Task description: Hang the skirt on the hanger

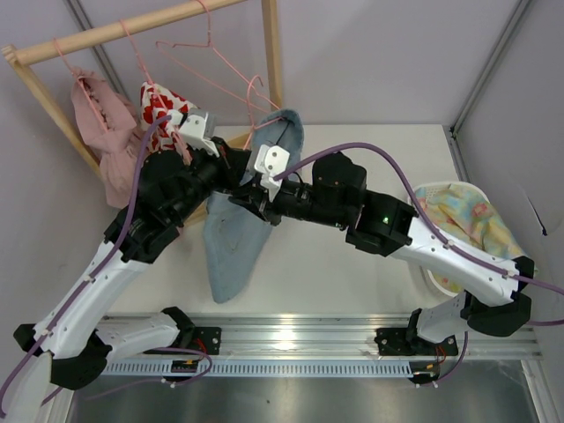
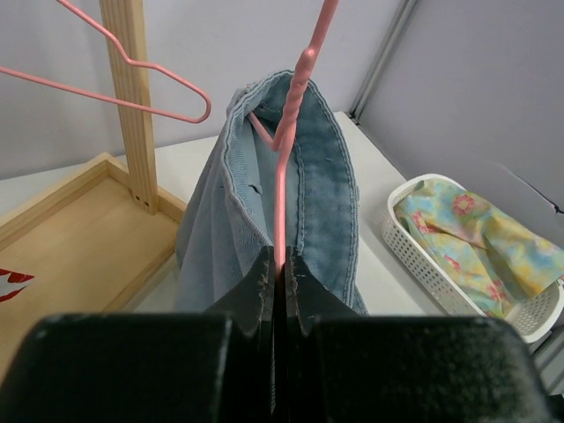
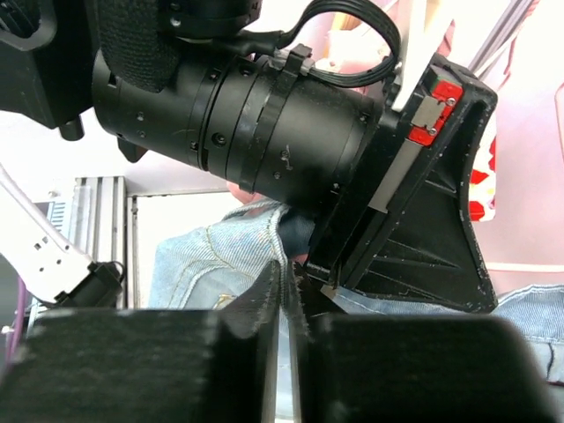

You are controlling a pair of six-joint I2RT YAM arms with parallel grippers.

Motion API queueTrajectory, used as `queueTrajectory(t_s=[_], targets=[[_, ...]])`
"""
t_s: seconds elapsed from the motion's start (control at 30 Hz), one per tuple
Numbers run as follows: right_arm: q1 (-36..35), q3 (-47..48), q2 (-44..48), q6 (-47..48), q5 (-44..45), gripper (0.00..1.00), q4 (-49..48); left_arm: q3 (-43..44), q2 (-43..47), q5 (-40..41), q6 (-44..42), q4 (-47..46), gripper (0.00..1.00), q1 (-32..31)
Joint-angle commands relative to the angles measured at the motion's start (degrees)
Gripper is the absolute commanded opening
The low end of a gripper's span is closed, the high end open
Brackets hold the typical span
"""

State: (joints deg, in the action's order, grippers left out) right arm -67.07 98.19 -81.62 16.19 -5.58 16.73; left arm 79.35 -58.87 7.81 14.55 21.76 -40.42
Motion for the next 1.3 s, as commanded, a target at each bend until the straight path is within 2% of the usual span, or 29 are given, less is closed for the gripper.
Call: queueTrajectory(t_s=[0.0,0.03,0.1,0.17,0.2,0.33,0.37,0.43,0.57,0.67,0.7,0.8,0.83,0.9,1.07,1.27], targets=[[1.8,6.7,2.4,-1.3,3.6,0.23,0.7,3.9,2.1,-2.8,-1.1,-2.3,0.0,0.1],[2.0,8.1,2.3,-1.7,4.1,0.48,2.2,4.6,1.7,-3.4,-1.6,-1.7,0.0,0.1],[2.7,11.8,2.3,-3.4,5.1,0.67,5.3,5.3,1.4,-4.5,-2.3,-0.7,0.0,0.1],[5.2,14.0,2.5,-6.1,8.5,0.94,7.4,5.6,1.6,-6.4,-3.4,0.3,0.0,0.1],[6.5,15.7,2.8,-7.3,8.9,0.99,8.0,5.6,1.8,-6.9,-4.4,0.6,0.0,0.1],[19.4,16.2,3.5,-15.1,7.7,0.99,9.5,5.1,3.5,-9.5,-6.8,2.3,0.0,0.1],[24.8,15.5,3.6,-15.9,7.3,0.99,9.6,5.0,4.1,-9.7,-7.1,2.7,0.0,0.1],[29.6,14.1,3.3,-19.6,7.0,0.99,9.9,6.1,4.6,-10.2,-7.7,4.0,0.0,0.1],[43.0,4.7,3.5,-26.4,1.3,0.99,6.5,8.4,5.4,-13.6,-6.7,5.4,0.0,0.1],[49.2,-3.1,4.2,-32.0,-7.4,0.96,1.7,9.9,5.4,-14.8,-5.7,6.4,0.0,0.1],[51.7,-5.9,5.8,-31.2,-15.6,0.91,-0.5,10.4,5.3,-13.7,-5.1,6.7,0.0,0.1],[52.1,-19.9,12.5,-20.8,-29.3,0.92,-11.1,13.2,4.5,-13.3,-4.6,8.4,0.0,0.1],[52.1,-23.2,14.2,-18.4,-30.8,0.94,-15.6,14.1,4.3,-13.7,-4.5,8.3,0.0,0.2],[52.4,-28.2,16.5,-17.7,-32.0,0.96,-18.1,15.9,3.5,-14.6,-4.3,8.6,0.0,0.1],[52.7,-28.4,14.0,-16.4,-39.5,0.94,-17.7,18.8,1.5,-18.7,-3.4,9.7,0.0,0.1],[49.4,-28.4,12.2,-13.1,-36.8,0.93,-19.2,21.4,0.2,-22.5,-2.2,10.8,0.0,0.1]])
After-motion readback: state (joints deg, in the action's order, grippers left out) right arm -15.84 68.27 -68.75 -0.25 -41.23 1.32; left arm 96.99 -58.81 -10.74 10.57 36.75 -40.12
